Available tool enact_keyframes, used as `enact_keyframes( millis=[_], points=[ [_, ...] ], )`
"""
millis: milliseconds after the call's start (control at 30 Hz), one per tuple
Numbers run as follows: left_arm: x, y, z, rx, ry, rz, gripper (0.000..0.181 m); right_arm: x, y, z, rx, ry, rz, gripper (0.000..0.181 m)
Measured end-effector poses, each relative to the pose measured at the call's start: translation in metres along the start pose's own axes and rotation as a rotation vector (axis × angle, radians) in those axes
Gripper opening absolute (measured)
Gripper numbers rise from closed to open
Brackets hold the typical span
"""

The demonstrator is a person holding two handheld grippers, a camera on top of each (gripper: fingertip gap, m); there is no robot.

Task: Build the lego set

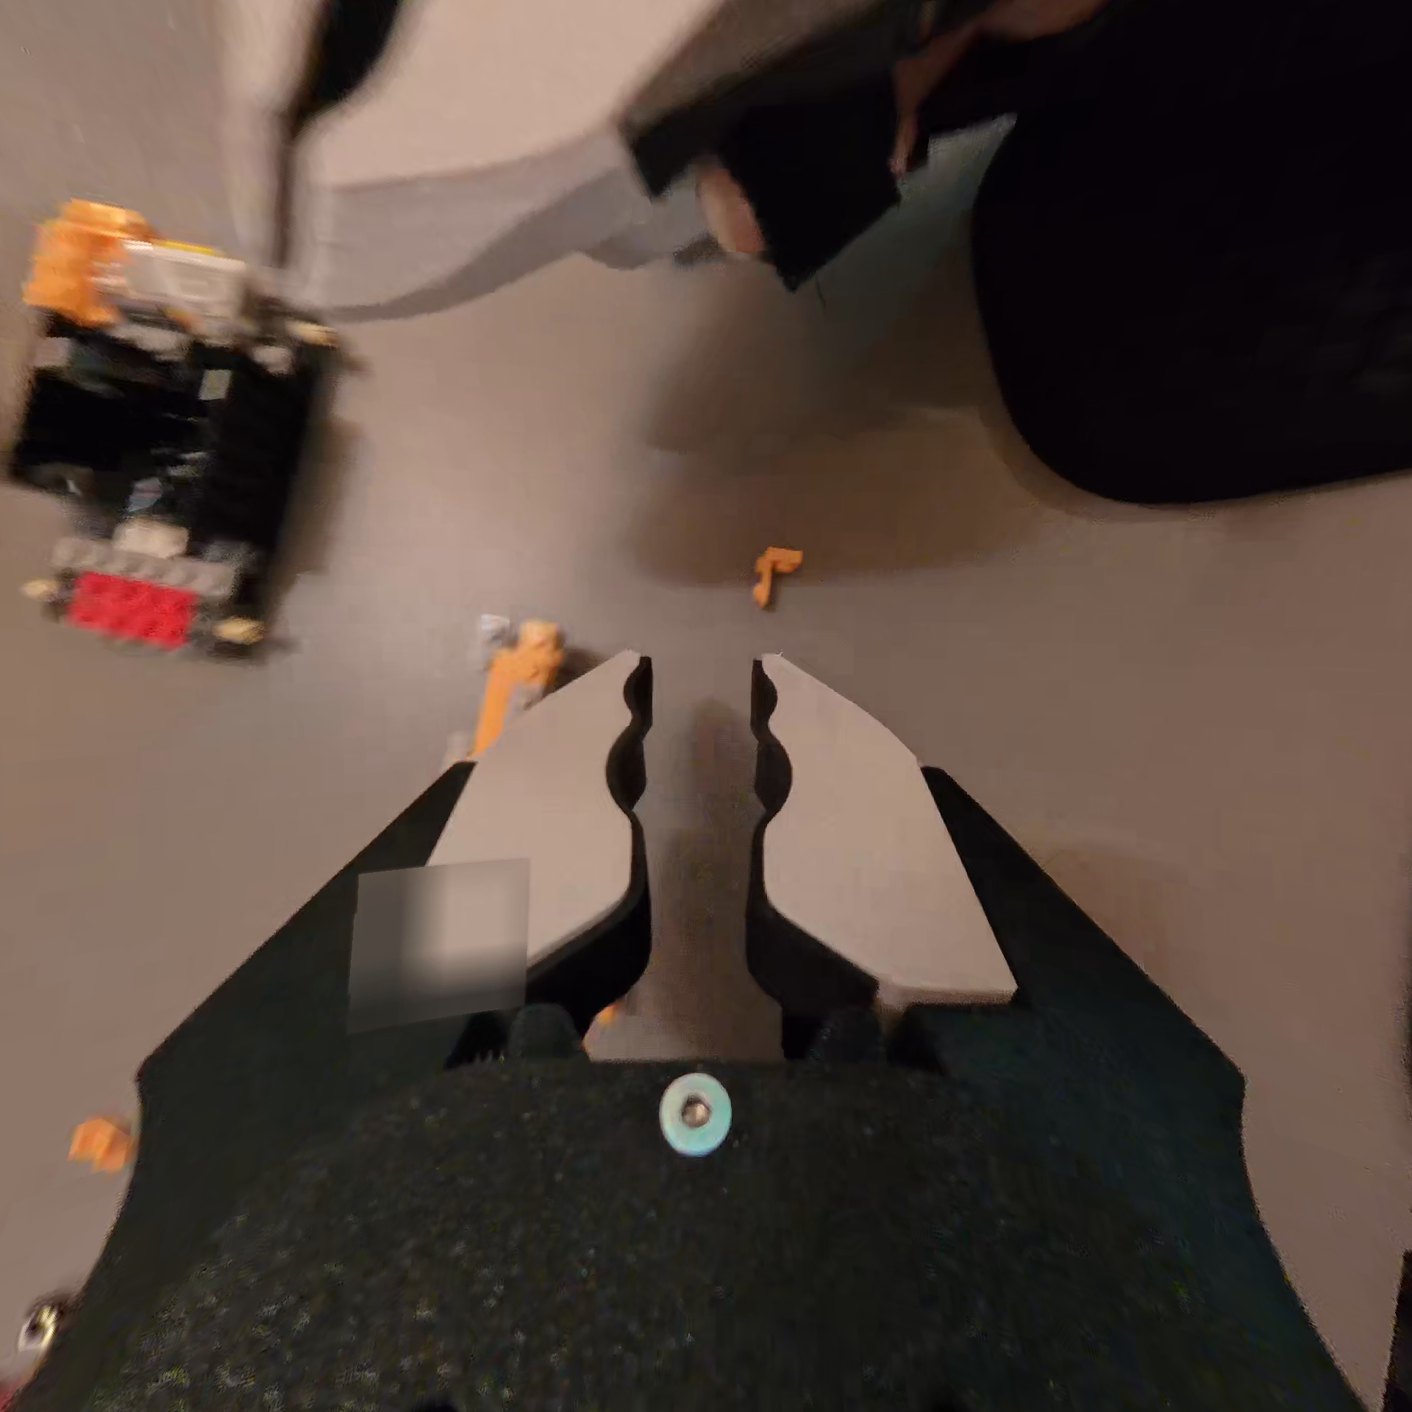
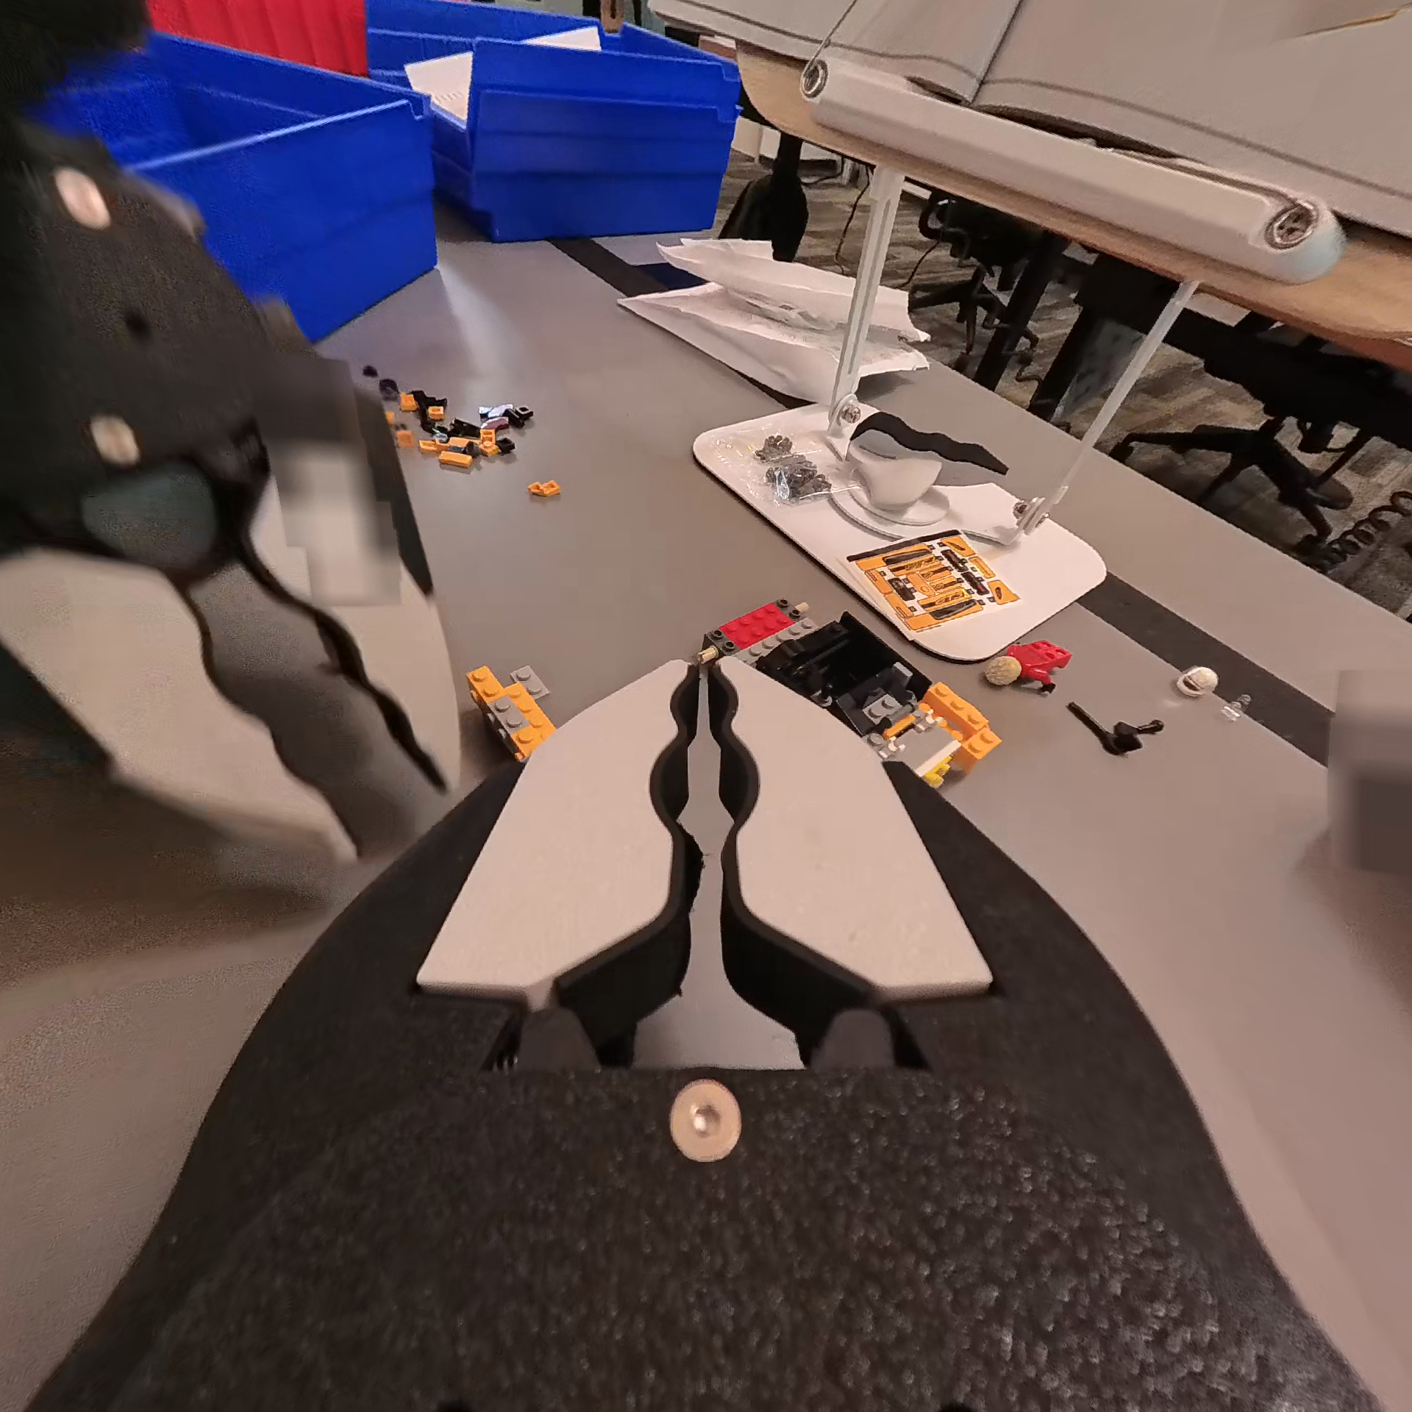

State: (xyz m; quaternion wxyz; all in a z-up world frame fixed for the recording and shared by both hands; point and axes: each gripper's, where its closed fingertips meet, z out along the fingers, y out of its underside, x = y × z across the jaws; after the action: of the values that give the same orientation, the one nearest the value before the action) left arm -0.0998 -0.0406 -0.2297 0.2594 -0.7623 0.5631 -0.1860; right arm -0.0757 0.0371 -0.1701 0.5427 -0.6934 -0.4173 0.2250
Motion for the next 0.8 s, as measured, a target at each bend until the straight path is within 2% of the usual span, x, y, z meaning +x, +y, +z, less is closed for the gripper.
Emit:
enact_keyframes(
  millis=[100,200,333,400,533,800],
  points=[
    [-0.025,0.010,-0.046,0.109,-0.053,-0.101,0.020,-0.002,0.000,0.000,-0.003,-0.015,-0.003,0.002],
    [-0.043,0.052,-0.068,0.067,-0.076,-0.182,0.027,-0.011,0.006,0.003,-0.032,-0.066,-0.011,0.007],
    [-0.027,0.077,-0.050,0.000,0.021,-0.181,0.033,-0.019,0.013,0.008,-0.063,-0.084,-0.050,0.014],
    [-0.026,0.089,-0.036,-0.092,0.003,-0.148,0.035,-0.020,0.014,0.009,-0.068,-0.081,-0.062,0.016],
    [-0.028,0.081,-0.032,-0.067,-0.022,-0.127,0.005,-0.020,0.013,0.009,-0.069,-0.078,-0.068,0.016],
    [-0.011,0.049,-0.020,0.051,0.019,-0.045,0.005,-0.021,0.013,0.009,-0.065,-0.087,-0.072,0.015]
  ],
)
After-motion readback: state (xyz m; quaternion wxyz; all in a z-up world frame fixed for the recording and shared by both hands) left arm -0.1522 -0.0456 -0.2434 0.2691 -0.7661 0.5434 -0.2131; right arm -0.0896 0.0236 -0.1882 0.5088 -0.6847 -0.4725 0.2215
